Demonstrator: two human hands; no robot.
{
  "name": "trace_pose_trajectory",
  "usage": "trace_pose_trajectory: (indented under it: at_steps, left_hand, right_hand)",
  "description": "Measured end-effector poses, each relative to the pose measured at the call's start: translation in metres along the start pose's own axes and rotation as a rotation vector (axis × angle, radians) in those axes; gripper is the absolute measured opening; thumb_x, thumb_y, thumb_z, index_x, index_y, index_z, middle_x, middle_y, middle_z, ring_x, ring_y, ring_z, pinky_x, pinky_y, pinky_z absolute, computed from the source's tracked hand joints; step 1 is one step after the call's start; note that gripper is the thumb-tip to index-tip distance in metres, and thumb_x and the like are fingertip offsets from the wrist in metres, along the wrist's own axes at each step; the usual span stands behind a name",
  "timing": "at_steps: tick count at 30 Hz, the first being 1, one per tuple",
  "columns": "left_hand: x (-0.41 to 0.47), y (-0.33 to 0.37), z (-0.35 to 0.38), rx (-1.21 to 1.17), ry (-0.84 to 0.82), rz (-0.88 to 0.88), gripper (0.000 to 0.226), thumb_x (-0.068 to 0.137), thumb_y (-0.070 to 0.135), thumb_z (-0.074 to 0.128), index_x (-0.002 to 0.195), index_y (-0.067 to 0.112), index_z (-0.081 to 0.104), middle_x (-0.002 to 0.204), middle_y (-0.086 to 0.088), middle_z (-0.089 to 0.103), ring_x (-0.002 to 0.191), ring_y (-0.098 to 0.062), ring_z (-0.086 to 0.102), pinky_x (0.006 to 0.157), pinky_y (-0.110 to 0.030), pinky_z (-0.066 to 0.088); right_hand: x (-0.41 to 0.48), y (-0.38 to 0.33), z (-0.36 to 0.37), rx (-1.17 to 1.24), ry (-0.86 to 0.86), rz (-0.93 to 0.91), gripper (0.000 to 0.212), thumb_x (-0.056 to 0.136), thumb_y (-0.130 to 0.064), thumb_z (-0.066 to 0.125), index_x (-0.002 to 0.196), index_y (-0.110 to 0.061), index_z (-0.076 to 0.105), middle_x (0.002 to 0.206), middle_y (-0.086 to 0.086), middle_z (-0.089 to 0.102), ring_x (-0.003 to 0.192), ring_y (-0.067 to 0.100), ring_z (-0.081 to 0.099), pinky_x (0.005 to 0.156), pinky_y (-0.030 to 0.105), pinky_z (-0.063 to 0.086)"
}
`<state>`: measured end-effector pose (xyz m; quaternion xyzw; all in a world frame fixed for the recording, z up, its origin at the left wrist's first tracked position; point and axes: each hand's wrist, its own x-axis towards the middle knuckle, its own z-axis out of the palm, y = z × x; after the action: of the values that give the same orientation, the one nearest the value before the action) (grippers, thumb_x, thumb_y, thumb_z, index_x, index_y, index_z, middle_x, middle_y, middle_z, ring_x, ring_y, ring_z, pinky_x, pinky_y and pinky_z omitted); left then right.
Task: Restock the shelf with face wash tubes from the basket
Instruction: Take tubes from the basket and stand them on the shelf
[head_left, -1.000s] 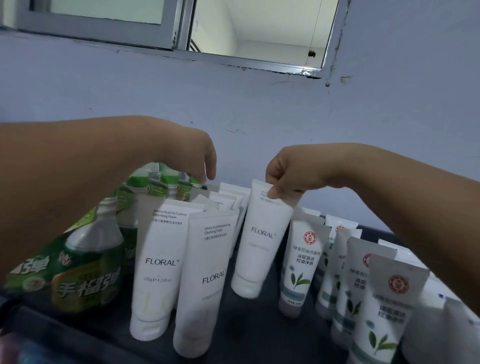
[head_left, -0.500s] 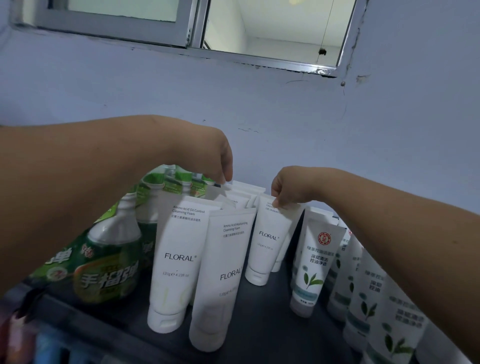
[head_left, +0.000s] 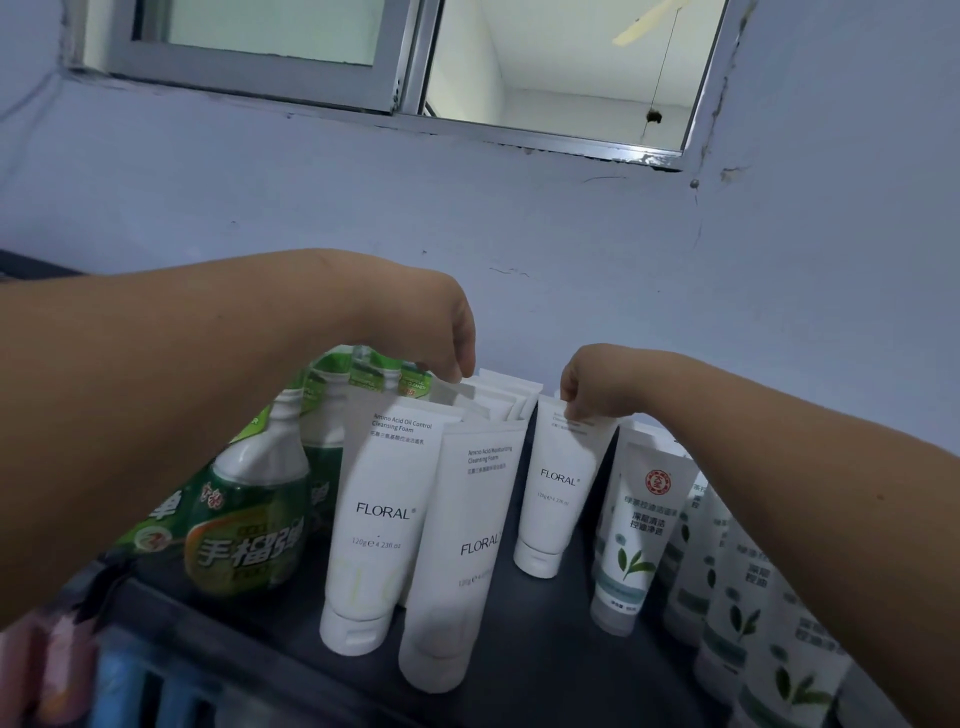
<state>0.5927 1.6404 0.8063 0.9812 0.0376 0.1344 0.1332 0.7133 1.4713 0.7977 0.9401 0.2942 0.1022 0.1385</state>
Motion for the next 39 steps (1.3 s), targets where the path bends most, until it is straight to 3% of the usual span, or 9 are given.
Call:
trace_pose_trajectory:
  at_steps: [7,11,14,18,22,26,31,34,39]
  left_hand:
    - [-0.004,0.003,0.002,0.004,-0.023,-0.014,0.011,0.083,0.020,0.070,0.090,0.027,0.074,0.082,0.004,0.068,0.067,-0.010,0.056,0.061,-0.021,0.041]
    - [-0.006,0.007,0.003,0.060,-0.014,-0.021,0.015,0.084,0.019,0.069,0.095,0.028,0.073,0.084,0.007,0.068,0.068,-0.010,0.055,0.059,-0.021,0.040]
    - [-0.005,0.008,0.006,0.108,-0.018,-0.025,0.017,0.084,0.019,0.068,0.095,0.032,0.071,0.083,0.013,0.065,0.078,-0.010,0.057,0.063,-0.022,0.041]
    - [-0.003,0.008,0.008,0.123,-0.031,-0.034,0.019,0.083,0.020,0.069,0.095,0.034,0.071,0.092,0.010,0.068,0.092,-0.014,0.062,0.072,-0.025,0.045]
    - [-0.001,0.010,0.010,0.129,-0.041,-0.030,0.020,0.083,0.021,0.071,0.099,0.032,0.071,0.087,0.014,0.063,0.086,-0.013,0.059,0.080,-0.027,0.044]
    - [0.004,0.008,0.013,0.130,-0.037,-0.037,0.015,0.081,0.023,0.073,0.093,0.032,0.070,0.084,0.016,0.059,0.086,-0.014,0.057,0.084,-0.029,0.045]
    - [0.010,0.004,0.017,0.095,-0.042,-0.029,0.016,0.079,0.016,0.073,0.077,0.031,0.066,0.074,0.014,0.060,0.076,-0.013,0.056,0.077,-0.027,0.044]
    - [0.011,0.002,0.016,0.073,-0.063,-0.030,0.018,0.080,0.014,0.072,0.073,0.030,0.065,0.078,0.008,0.064,0.077,-0.017,0.058,0.068,-0.024,0.045]
    - [0.013,-0.004,0.016,-0.058,-0.111,-0.027,0.015,0.080,0.008,0.072,0.074,0.021,0.065,0.073,0.000,0.064,0.069,-0.018,0.057,0.059,-0.022,0.046]
  right_hand:
    - [-0.017,0.000,-0.013,0.143,0.084,-0.027,0.035,0.091,-0.023,0.064,0.125,-0.014,0.063,0.127,0.002,0.061,0.115,0.021,0.056,0.092,0.028,0.042]
    - [-0.039,-0.008,-0.031,0.493,0.190,-0.126,0.018,0.089,-0.021,0.067,0.105,-0.013,0.071,0.105,0.005,0.071,0.091,0.016,0.064,0.085,0.031,0.050]
    - [-0.069,-0.021,-0.042,0.704,0.012,-0.269,0.021,0.087,-0.028,0.069,0.101,-0.013,0.071,0.094,0.000,0.073,0.082,0.009,0.066,0.081,0.027,0.052]
    - [-0.089,-0.032,-0.043,0.668,-0.081,-0.359,0.025,0.082,-0.033,0.073,0.103,-0.018,0.072,0.101,-0.001,0.073,0.091,0.008,0.065,0.085,0.025,0.049]
    - [-0.089,-0.034,-0.034,0.573,-0.016,-0.337,0.027,0.079,-0.027,0.077,0.106,-0.028,0.070,0.107,-0.005,0.069,0.102,0.014,0.063,0.093,0.031,0.049]
    - [-0.085,-0.038,-0.024,0.471,0.065,-0.343,0.013,0.083,-0.022,0.074,0.095,-0.023,0.069,0.086,-0.011,0.065,0.082,0.008,0.059,0.076,0.022,0.046]
    - [-0.074,-0.017,-0.020,0.467,0.063,-0.284,0.008,0.084,-0.020,0.072,0.081,-0.016,0.066,0.064,-0.011,0.059,0.055,0.000,0.051,0.062,0.019,0.041]
    - [-0.068,0.006,-0.018,0.521,0.054,-0.181,0.008,0.086,-0.015,0.070,0.082,-0.010,0.065,0.067,-0.004,0.064,0.059,0.006,0.059,0.067,0.026,0.046]
    - [-0.060,0.022,-0.004,0.502,0.018,-0.064,0.018,0.087,-0.013,0.069,0.072,-0.017,0.059,0.069,0.000,0.064,0.062,0.010,0.062,0.058,0.019,0.045]
